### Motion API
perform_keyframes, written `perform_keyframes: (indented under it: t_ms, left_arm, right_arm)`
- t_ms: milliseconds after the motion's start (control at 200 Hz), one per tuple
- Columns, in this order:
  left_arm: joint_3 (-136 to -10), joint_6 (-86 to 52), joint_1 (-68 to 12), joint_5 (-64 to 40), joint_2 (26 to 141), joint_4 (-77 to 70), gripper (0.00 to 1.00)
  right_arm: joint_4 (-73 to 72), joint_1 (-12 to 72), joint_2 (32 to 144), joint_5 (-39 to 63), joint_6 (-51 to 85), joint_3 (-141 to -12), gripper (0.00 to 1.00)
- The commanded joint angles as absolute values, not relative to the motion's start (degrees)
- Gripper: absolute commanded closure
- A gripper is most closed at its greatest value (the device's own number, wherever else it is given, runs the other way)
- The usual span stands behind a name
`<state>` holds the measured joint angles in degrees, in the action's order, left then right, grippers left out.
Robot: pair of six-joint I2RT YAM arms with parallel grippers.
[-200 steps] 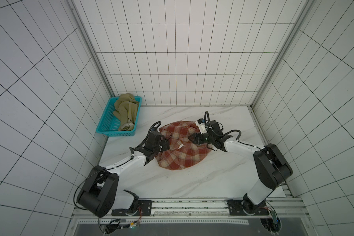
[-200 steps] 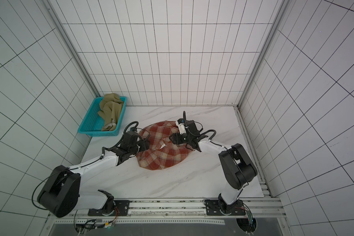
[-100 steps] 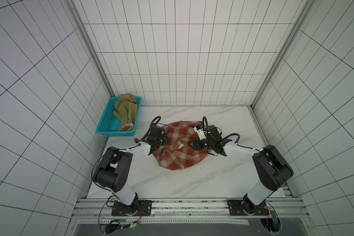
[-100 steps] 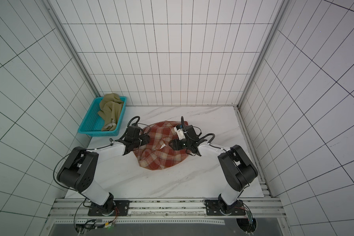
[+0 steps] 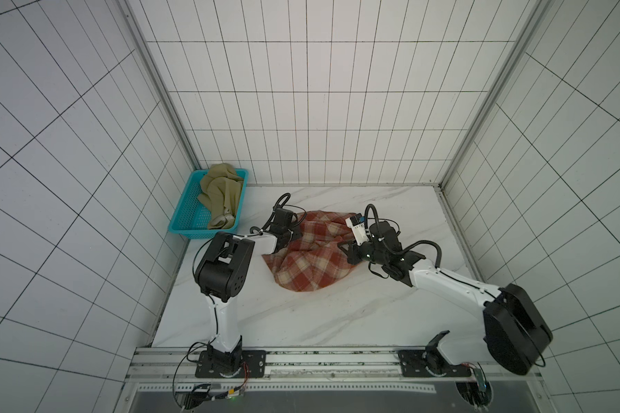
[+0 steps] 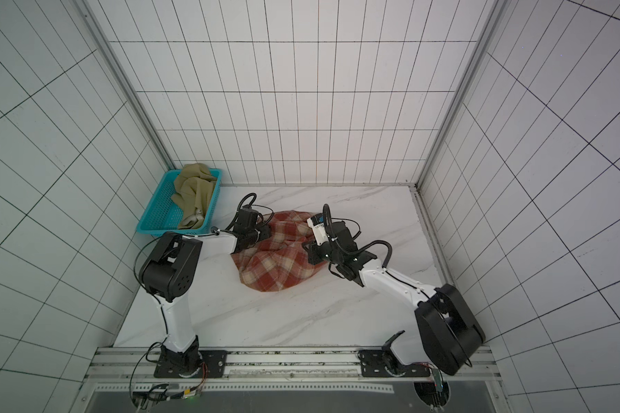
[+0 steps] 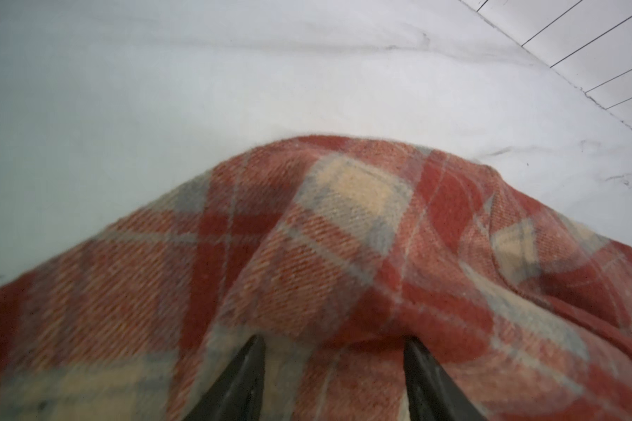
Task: Fold and stack skirts
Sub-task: Smooth out the skirt at the center of the table.
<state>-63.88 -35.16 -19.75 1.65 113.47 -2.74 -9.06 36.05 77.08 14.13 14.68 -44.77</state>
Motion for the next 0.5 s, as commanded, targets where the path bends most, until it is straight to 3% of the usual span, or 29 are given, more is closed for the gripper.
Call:
perform_keyframes:
  t_ms: [0, 310, 405, 495]
  left_arm:
    - [-67.42, -35.45, -19.42, 3.17, 116.39, -2.6, 0.4]
    - [-73.21, -34.15, -19.51, 2.29, 120.85, -6.5, 0.4]
    - [-74.32, -33.28, -19.51, 2.29, 121.58, -7.31, 0.4]
    - [-75.12, -32.01, -19.51, 2.03, 122.07, -8.53, 0.4]
  right_arm:
    - [-9.21, 37.93, 72.54, 12.76, 12.29, -38.22, 1.0]
    - [-8.23, 47.54, 62.76, 3.84, 14.02, -26.34, 1.0]
    - [-7.31, 49.33, 60.03, 2.98, 16.2, -24.0, 0.89]
    - [-6.81, 49.61, 57.25, 2.88, 18.16, -22.6, 0.65]
